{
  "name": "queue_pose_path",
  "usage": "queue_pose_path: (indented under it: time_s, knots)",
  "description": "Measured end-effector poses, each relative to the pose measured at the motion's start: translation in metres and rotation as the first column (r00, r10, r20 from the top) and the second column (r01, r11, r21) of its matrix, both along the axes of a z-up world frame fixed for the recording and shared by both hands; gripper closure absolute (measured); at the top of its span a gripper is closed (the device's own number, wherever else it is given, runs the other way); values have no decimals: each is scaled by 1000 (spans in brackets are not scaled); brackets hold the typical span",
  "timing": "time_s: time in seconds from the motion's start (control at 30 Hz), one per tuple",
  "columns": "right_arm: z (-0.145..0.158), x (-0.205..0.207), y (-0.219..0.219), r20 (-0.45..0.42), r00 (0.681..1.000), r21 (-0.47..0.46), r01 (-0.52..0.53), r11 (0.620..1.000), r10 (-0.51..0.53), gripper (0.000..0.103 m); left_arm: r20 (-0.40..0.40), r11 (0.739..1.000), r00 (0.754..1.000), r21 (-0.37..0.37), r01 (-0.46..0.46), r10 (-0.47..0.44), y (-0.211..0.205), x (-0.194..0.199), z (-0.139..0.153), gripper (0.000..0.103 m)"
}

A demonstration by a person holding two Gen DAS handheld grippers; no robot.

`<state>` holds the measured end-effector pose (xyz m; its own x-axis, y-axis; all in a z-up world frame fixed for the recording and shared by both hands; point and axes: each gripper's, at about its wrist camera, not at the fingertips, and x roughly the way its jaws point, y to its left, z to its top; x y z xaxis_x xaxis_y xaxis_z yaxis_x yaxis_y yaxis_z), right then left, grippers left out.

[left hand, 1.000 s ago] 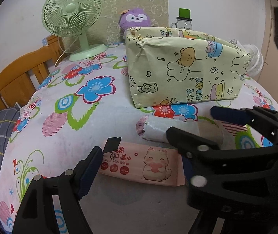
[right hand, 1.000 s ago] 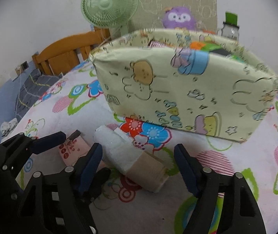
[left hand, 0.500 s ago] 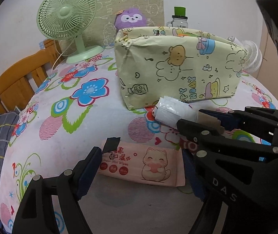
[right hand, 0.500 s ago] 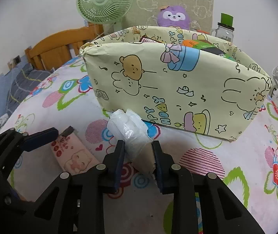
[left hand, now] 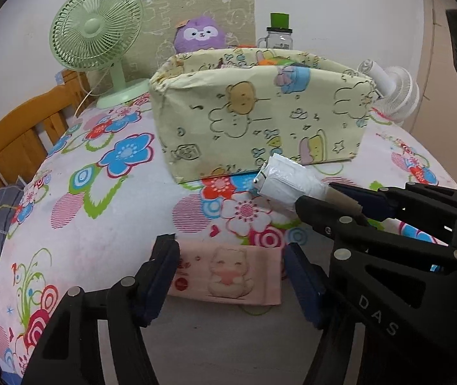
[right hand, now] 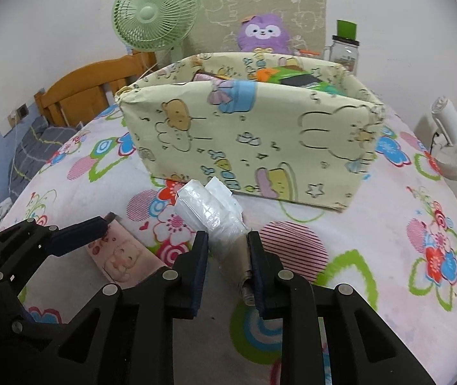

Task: Organize soft objects
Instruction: 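Grasp the white roll with the right gripper while the left gripper grasps the pink wipes pack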

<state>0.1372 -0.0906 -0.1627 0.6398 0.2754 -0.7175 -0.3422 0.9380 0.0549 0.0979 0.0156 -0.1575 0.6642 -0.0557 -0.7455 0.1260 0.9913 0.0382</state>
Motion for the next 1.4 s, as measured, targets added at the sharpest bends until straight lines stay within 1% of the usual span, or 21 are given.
queue_pose_path:
  time_s: [0.07, 0.2, 0.43, 0.6, 0.73, 0.9, 1.07, 1.2, 1.23, 1.3, 1.37, 1.4]
  knots:
    - [0, -2, -3, 4, 1000, -9, 7, 1000, -7, 76, 5, 1000, 1000, -4, 4, -4, -3, -1, 1, 33]
    - [-1, -4, -7, -3, 1000, 2, 18, 1000, -18, 76, 4, 1000, 1000, 15, 3, -3, -6, -2, 0, 33]
    - [-2, -10, -8, -3, 1000, 10, 19, 1000, -19, 76, -14, 1000, 1000, 5, -13, 13, 1, -8, 1, 32]
    - [1, -14, -9, 1, 1000, 13, 20, 1000, -20, 76, -17, 1000, 1000, 16, -22, 23, 6, -18, 0, 32]
    - [3, -17, -7, 6, 1000, 14, 13, 1000, -13, 76, -36, 999, 999, 16, -39, 39, 11, -23, -2, 32]
    - [3, -19, -5, 7, 1000, 10, 9, 1000, -9, 76, -47, 999, 998, -6, -39, 38, 14, -24, -5, 28]
    - [3, -15, -8, 5, 1000, 3, 26, 1000, -26, 76, -62, 997, 998, -70, -20, 16, 18, -17, -7, 23]
    - [3, -11, -15, 6, 999, 1, 52, 999, -52, 76, -61, 997, 998, -74, -4, 0, 12, -8, -7, 23]
    - [3, -11, -16, 8, 998, 2, 57, 998, -57, 76, -60, 997, 998, -75, -3, -1, 11, -6, -7, 23]
    - [4, -9, -19, 8, 998, 1, 64, 998, -64, 76, -58, 996, 998, -89, 0, -5, 9, -2, -7, 31]
    - [4, -7, -21, 8, 998, 0, 68, 998, -68, 76, -52, 995, 999, -97, -3, -2, 7, 2, -6, 48]
    - [4, -6, -21, 7, 997, 1, 71, 997, -71, 76, -48, 996, 999, -94, -5, 1, 6, 3, -6, 53]
